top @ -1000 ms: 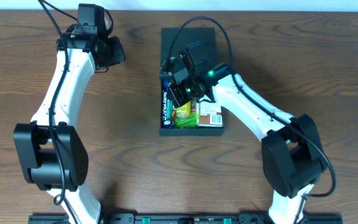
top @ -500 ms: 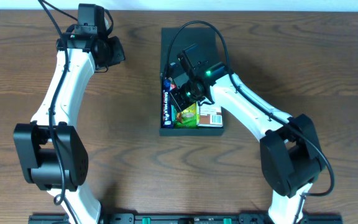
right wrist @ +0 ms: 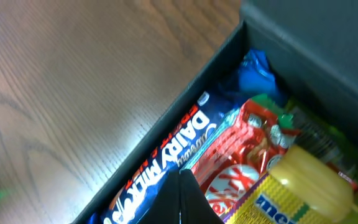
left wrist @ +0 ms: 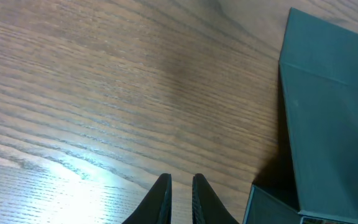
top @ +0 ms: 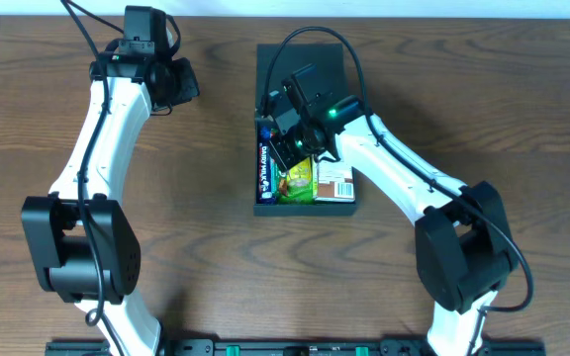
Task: Pack container
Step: 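Press the snacks down into the box with the right gripper, then grip the lid's back edge with both grippers and lift it upright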
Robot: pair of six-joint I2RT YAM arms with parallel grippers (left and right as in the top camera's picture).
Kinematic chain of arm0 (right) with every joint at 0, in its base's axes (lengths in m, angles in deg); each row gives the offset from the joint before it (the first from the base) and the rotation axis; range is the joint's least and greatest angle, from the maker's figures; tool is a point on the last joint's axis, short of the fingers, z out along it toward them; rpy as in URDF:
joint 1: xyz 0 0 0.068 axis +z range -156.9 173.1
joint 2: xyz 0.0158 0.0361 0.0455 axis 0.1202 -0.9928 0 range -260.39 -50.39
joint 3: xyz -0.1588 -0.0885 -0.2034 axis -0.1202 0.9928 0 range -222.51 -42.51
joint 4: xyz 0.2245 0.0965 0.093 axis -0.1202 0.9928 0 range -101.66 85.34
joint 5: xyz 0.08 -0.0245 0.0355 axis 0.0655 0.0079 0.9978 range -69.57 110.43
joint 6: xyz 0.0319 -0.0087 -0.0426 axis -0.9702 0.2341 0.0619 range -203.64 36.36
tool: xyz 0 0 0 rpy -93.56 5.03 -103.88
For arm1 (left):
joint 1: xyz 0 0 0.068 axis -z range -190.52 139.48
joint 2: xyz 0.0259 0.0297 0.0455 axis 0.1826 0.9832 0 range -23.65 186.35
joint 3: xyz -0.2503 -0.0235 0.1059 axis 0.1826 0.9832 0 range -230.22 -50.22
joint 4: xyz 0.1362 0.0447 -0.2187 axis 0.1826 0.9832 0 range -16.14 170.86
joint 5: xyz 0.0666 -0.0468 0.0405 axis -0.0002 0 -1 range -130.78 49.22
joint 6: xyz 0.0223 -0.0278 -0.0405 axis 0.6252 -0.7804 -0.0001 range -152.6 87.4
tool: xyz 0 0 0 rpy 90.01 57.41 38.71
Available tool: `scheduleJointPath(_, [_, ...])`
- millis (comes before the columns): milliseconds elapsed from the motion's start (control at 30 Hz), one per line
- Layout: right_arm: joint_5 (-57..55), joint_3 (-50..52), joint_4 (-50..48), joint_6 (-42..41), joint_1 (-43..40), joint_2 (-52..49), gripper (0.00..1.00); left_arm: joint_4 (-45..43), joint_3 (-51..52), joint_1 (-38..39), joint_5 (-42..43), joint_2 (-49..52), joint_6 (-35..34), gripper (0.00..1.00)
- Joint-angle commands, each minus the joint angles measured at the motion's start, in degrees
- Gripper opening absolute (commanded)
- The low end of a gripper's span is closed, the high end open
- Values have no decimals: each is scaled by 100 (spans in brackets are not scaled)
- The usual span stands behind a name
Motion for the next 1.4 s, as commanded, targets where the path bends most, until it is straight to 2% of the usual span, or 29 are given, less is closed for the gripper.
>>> scheduleJointPath(0, [-166,-129,-61,9,-79,-68,2,26,-79,7,-24,22,39,14])
scheduleJointPath(133, [-529,-127,-83,0,-81,-120,2,22,-79,9,-24,22,39,14])
scheduleJointPath(633, [-654,-131,-247,-142,-98,-463,2,17,-79,9,-24,24,39,14])
scheduleJointPath(833, [-629,-737,35,-387,-212,-240,1,-55,-79,7,-24,24,39,17])
scheduleJointPath(867, [-634,-846,59,-387,-273,-144,1,-81,-79,7,-26,24,39,15])
scheduleJointPath(900, [-636,-909,52,-387,-337,-70,2,-116,-79,7,-26,24,42,7])
scheduleJointPath(1067, [-866,-911,133,-688,-1056,111,2,-269,-79,17,57,186,-33,6])
scheduleJointPath(1200, [-498,-605,-116,-903,-1932,37,2,-597,-79,74,1189,647,-116,5])
scheduleJointPath(1367, [463,-295,-887,-914,-2791,-153,1,-1652,-79,330,1705,1257,-1305,5])
